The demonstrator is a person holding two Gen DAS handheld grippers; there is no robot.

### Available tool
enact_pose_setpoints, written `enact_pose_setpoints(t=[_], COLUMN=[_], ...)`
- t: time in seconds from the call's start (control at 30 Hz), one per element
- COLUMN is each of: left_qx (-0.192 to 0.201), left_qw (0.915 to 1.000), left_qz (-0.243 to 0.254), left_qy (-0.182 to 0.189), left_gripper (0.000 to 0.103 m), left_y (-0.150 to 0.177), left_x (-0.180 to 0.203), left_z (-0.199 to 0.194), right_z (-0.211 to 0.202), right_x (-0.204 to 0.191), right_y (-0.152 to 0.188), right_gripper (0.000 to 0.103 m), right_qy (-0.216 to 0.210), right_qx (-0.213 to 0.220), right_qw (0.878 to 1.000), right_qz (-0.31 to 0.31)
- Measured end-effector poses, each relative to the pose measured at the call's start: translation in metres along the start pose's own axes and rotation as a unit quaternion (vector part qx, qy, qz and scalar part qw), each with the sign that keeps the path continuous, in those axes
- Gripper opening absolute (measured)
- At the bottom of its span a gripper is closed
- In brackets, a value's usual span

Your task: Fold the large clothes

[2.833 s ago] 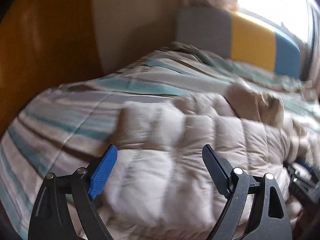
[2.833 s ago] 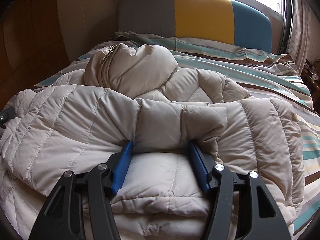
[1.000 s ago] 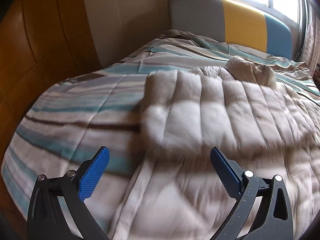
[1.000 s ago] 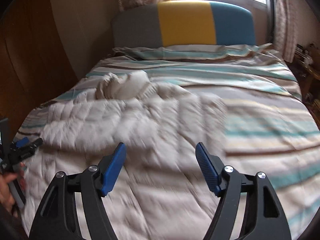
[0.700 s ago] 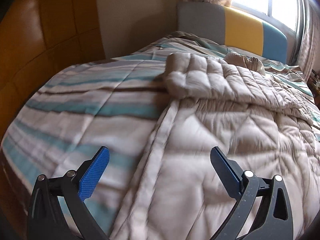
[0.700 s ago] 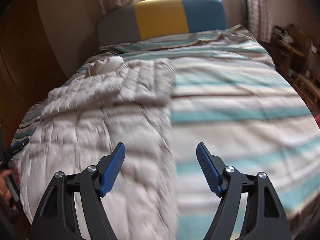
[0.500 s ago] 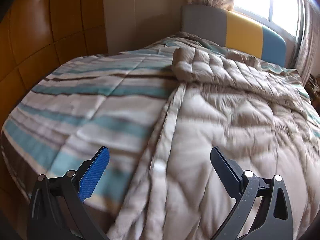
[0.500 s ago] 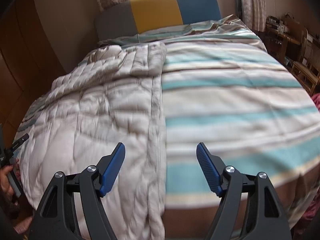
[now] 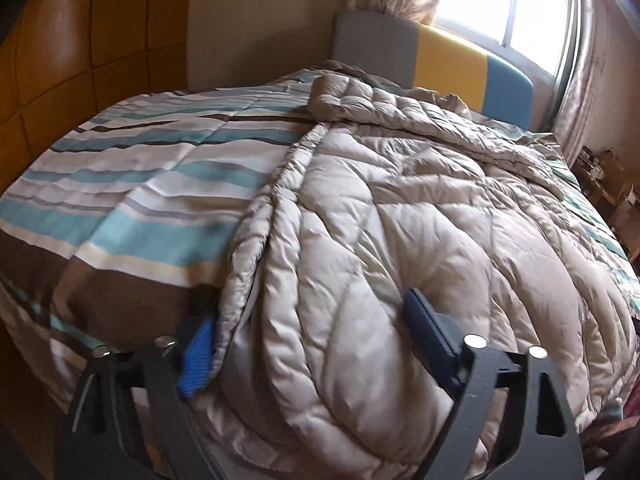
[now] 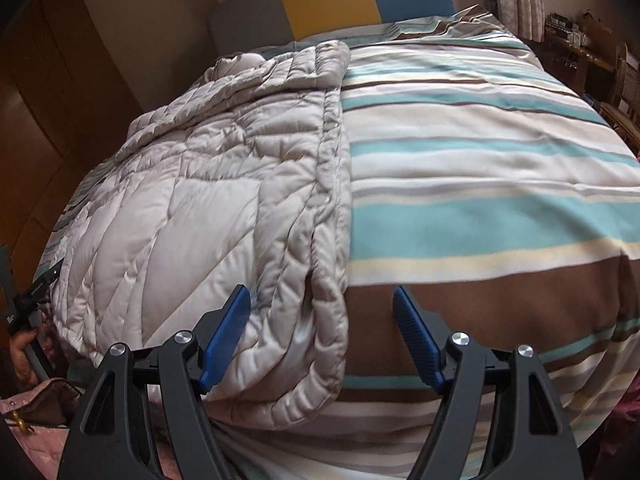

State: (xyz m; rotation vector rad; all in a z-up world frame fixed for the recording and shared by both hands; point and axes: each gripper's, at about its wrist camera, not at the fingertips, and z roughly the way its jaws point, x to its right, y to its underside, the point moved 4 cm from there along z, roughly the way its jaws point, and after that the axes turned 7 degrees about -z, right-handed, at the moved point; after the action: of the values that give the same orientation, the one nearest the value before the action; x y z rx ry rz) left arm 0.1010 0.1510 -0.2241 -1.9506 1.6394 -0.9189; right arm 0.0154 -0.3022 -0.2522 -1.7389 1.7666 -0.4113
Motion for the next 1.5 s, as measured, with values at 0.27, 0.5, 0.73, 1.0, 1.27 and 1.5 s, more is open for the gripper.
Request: enact_pose_setpoints(t=[0.27, 0.5, 0.73, 1.0, 1.27, 1.5], left_qx=[-0.004, 0.044, 0.088, 0.120, 0.116, 0.091], left_qw=[0.9994, 0.9987, 0.9948, 0.9898, 0.9903, 0.9941], left_qz=[0.035, 0.010, 0.002, 0.005, -0.003, 0.002], left_qy=[0.006, 0.023, 0.052, 0.076, 0.075, 0.059], left_gripper=[0.027, 0.015, 0.014, 0.014, 0.014, 0.014], left_y=[0.008, -0.014, -0.054, -0.116, -0.172, -0.204], left_x=[0.021, 0.019, 0.037, 0.066, 0.085, 0.099], left_z=[-0.007, -0.032, -0.049, -0.045, -0.007, 0.040], right_z=[0.002, -0.012, -0.027, -0.030, -0.013, 0.025], right_x=[-0.014, -0.012, -0.020, -0.017, -0.008, 0.004], right_y=[0.001, -0.014, -0.044, -0.091, -0.142, -0.184], right_gripper=[0.026, 0.014, 0.013, 0.013, 0.013, 0.013], right_qy=[-0.030, -0.057, -0.064, -0.067, -0.064, -0.051], right_qx=[0.005, 0.042, 0.086, 0.131, 0.147, 0.130], right_qw=[0.999, 0.997, 0.994, 0.989, 0.987, 0.990], right_qz=[-0.026, -0.002, -0.014, 0.000, 0.017, 0.030])
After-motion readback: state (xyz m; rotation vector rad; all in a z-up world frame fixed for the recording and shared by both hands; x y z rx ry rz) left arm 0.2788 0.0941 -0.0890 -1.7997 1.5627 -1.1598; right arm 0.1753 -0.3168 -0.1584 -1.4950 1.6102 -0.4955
